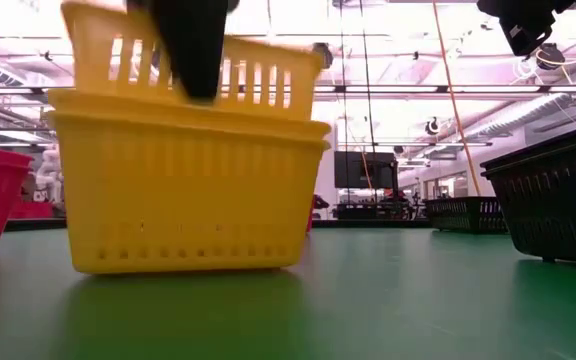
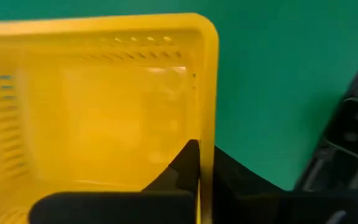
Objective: Stack baskets by color
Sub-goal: Stack the top yellow bin on top of the bottom yellow bin
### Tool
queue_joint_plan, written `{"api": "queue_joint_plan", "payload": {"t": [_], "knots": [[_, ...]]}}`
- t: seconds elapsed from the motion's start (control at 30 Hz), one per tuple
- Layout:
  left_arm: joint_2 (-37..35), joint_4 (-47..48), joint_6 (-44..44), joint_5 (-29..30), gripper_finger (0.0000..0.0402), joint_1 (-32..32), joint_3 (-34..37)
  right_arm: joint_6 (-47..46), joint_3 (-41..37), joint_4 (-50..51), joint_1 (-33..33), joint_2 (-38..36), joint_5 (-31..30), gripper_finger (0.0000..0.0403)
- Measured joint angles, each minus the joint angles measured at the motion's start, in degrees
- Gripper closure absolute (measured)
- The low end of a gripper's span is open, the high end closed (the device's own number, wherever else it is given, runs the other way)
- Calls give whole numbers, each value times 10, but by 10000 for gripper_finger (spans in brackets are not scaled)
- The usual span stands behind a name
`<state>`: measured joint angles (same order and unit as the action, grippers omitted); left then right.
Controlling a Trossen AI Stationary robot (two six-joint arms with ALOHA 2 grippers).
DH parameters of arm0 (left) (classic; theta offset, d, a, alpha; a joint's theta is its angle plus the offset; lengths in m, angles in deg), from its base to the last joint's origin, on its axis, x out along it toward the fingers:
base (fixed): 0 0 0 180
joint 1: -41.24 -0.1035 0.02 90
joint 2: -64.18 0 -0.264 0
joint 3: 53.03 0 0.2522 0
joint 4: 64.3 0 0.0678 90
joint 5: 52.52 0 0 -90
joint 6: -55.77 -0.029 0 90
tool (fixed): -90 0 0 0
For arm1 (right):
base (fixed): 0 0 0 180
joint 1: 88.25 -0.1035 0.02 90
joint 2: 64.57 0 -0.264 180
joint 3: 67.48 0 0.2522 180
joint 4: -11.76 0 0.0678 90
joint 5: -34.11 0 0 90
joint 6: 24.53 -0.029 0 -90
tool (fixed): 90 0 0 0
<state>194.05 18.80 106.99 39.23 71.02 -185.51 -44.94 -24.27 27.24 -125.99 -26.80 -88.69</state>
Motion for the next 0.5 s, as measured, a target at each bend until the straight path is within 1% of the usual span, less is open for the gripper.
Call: {"api": "queue_joint_plan", "payload": {"t": [0.17, 0.33, 0.4, 0.5], "knots": [[15, -10, -9, -31, 345, 2, -1, -10, 0, 3, 0, 0, 0, 216], [20, -40, -33, -35, 298, 4, 1, -12, 0, 3, 0, 0, 1, 216], [19, -54, -41, -37, 285, 2, 0, -12, 0, 3, 0, 0, 1, 216], [18, -55, -46, -68, 278, -3, 0, -12, 0, 6, 0, 0, 1, 216]]}}
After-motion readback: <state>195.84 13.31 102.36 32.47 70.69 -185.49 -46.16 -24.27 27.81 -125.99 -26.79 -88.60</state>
